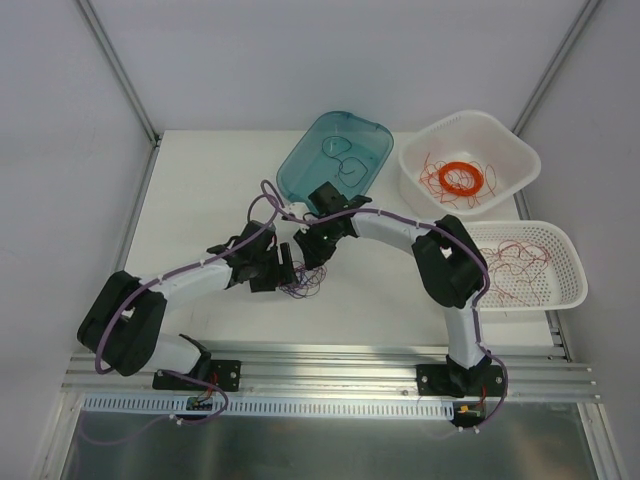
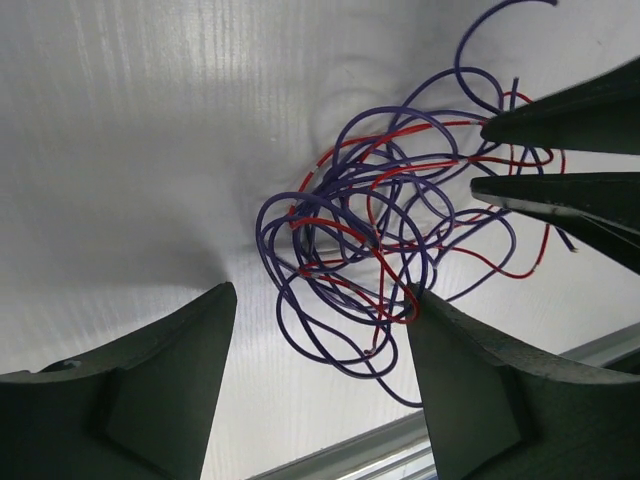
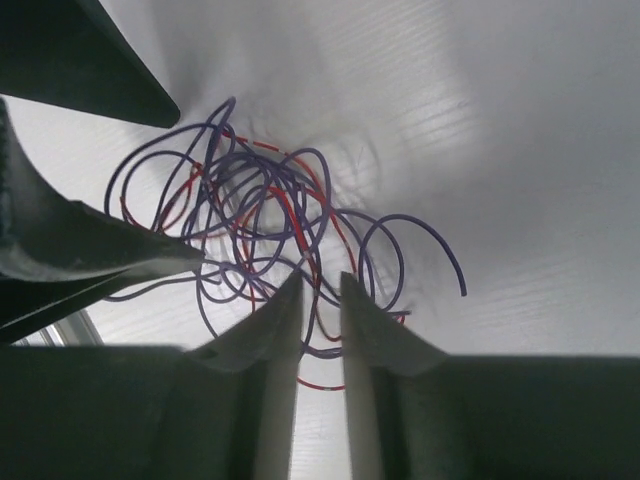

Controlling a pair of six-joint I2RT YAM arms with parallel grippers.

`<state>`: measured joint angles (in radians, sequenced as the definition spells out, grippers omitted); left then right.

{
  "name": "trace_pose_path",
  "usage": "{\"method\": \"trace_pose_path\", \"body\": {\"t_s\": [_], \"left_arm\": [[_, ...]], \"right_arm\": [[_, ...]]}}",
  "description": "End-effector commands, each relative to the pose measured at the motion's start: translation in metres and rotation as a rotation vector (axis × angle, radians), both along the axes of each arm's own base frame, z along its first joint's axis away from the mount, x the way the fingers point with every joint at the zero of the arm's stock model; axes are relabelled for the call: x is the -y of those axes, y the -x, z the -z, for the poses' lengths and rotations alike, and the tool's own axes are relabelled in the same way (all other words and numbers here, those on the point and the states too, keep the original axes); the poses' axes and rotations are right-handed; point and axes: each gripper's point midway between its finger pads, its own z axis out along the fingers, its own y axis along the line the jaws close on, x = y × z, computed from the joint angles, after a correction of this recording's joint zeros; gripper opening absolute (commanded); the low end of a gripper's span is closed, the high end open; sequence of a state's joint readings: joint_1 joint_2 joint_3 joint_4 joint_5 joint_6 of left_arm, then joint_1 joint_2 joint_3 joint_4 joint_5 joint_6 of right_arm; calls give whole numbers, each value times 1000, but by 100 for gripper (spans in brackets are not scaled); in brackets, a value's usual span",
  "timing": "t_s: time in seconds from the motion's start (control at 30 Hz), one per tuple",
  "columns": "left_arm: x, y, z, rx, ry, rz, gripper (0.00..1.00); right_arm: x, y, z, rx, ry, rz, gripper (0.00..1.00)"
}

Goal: Untangle the cables

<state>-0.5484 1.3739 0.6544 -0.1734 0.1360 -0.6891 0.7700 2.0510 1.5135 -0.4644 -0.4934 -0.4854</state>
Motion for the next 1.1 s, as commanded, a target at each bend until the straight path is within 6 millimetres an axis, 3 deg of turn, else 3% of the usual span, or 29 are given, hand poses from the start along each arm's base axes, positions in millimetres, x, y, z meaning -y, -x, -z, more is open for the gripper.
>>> {"method": "trace_pose_path", "body": {"t_s": [0.0,0.07,0.2,0.3,0.57,0.67,0.9,1.07], "left_arm": [[-8,-4,8,-4,-39,-31,68],[-10,-4,13,-12,-54,-34,68],[-13,-5,19,-25,-78,-47,67],[-17,-4,26,-38,-102,-61,65],[-33,-5,43,-90,-175,-104,56],[-35,-9,44,-99,-185,-115,51],[-46,-20,41,-86,-205,-164,28],[-72,-25,36,-73,-205,-235,7]], "right_arm": [[5,3,-8,31,-1,-24,20],[7,3,-10,31,1,-19,14],[10,7,-33,54,-28,-10,1],[13,10,-64,90,-62,-1,1],[31,27,-177,184,-226,16,1],[36,34,-205,190,-281,24,1],[50,46,-280,209,-526,83,1],[70,47,-338,299,-669,152,1]]}}
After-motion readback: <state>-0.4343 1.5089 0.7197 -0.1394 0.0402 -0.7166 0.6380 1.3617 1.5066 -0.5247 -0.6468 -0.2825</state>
